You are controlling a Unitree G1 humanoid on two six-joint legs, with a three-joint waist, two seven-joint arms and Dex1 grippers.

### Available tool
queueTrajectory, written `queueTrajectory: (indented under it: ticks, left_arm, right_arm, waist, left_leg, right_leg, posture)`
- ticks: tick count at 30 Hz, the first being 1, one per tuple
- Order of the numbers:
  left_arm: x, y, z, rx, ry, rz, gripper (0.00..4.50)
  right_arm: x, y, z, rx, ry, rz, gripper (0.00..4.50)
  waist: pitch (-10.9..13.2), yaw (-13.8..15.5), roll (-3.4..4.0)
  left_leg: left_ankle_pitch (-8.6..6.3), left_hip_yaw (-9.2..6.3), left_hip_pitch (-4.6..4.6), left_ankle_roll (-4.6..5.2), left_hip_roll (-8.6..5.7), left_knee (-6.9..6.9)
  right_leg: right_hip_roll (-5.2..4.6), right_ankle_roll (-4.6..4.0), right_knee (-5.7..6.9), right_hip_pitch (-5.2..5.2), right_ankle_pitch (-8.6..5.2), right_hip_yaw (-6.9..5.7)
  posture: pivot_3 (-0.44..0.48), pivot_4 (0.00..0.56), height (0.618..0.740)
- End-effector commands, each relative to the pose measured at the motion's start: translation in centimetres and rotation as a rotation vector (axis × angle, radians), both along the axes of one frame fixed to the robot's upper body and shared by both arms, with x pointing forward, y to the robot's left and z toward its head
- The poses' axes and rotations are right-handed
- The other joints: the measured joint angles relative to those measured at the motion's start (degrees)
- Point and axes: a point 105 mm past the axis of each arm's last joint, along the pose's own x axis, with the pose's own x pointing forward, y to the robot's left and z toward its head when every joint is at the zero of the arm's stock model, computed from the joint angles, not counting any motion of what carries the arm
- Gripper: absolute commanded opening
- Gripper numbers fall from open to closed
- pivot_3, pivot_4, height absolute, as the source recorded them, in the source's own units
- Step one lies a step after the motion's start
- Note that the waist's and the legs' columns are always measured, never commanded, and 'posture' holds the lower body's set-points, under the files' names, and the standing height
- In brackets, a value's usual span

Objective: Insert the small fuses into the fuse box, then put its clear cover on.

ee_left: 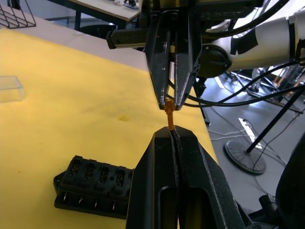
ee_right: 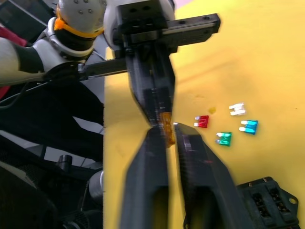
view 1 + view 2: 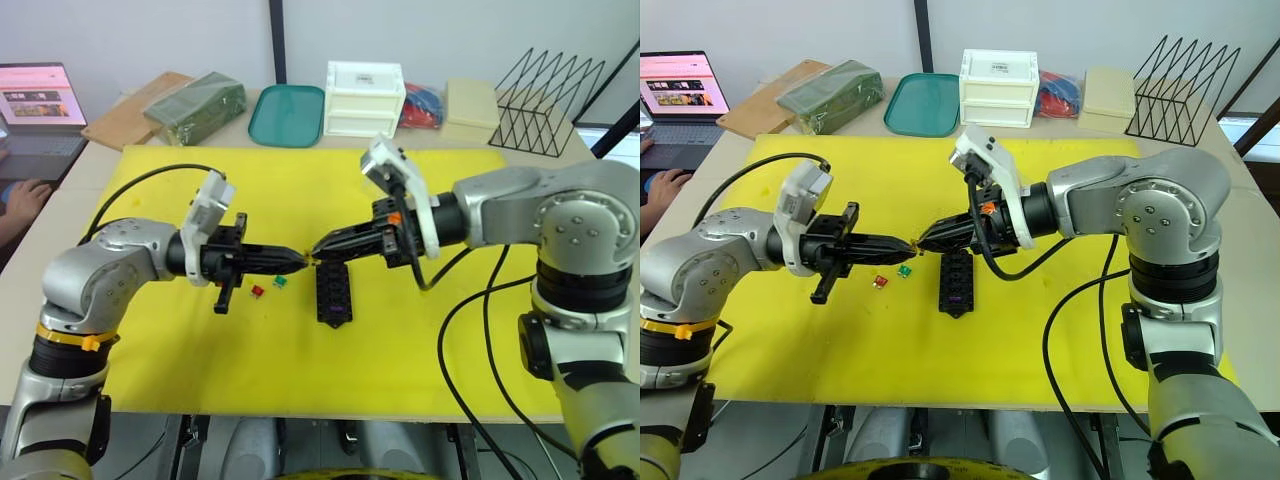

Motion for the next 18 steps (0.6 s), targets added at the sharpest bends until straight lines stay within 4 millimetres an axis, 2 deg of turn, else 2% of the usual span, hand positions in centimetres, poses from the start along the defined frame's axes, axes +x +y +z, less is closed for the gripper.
queueTrajectory:
  ticks: [1,9,12,15,18]
  left_arm:
    - [-0.1,-0.2,0.9,-0.02,-0.047,-0.01,0.0]
    - [0.5,-0.4,0.5,0.024,-0.024,0.027,0.0]
    - [0.9,-0.6,-0.5,0.11,-0.036,0.049,0.58]
    - [0.7,-0.3,-1.7,0.193,-0.062,0.03,1.63]
    - [0.4,-0.1,-4.3,0.304,-0.126,-0.013,2.7]
  right_arm:
    - [-0.3,0.2,1.1,0.03,-0.037,0.025,0.05]
    - [-0.7,0.3,1.2,0.014,-0.056,0.043,0.05]
    - [-0.5,0.1,0.8,-0.039,-0.101,0.035,0.0]
    - [-0.4,-0.4,-0.2,-0.124,-0.17,0.035,0.0]
    - [-0.3,-1.1,-2.2,-0.238,-0.257,0.069,0.0]
  waist:
    - [0.0,0.0,0.0]
    - [0.0,0.0,0.0]
    - [0.0,0.0,0.0]
    - [0.0,-0.1,0.02]
    - [0.0,0.0,0.02]
  left_leg:
    - [0.0,0.0,0.0,0.0,0.0,0.0]
    - [0.0,0.0,0.0,0.0,0.0,-0.01]
    - [0.0,-0.01,-0.01,0.0,0.0,-0.01]
    - [-0.01,0.0,-0.01,0.01,-0.01,-0.06]
    - [-0.01,0.01,0.0,0.02,-0.01,-0.15]
  right_leg:
    - [0.0,0.0,0.0,0.0,0.0,0.0]
    - [0.0,0.0,-0.02,0.0,0.0,0.0]
    - [0.0,0.0,-0.04,0.01,0.0,0.0]
    - [0.02,0.01,-0.1,-0.01,0.0,0.0]
    - [0.02,0.0,-0.17,-0.02,-0.01,-0.01]
  posture:
    - [0.0,0.15,0.74]
    - [0.0,0.15,0.74]
    - [0.0,0.15,0.74]
    - [0.0,0.15,0.74]
    - [0.0,0.15,0.74]
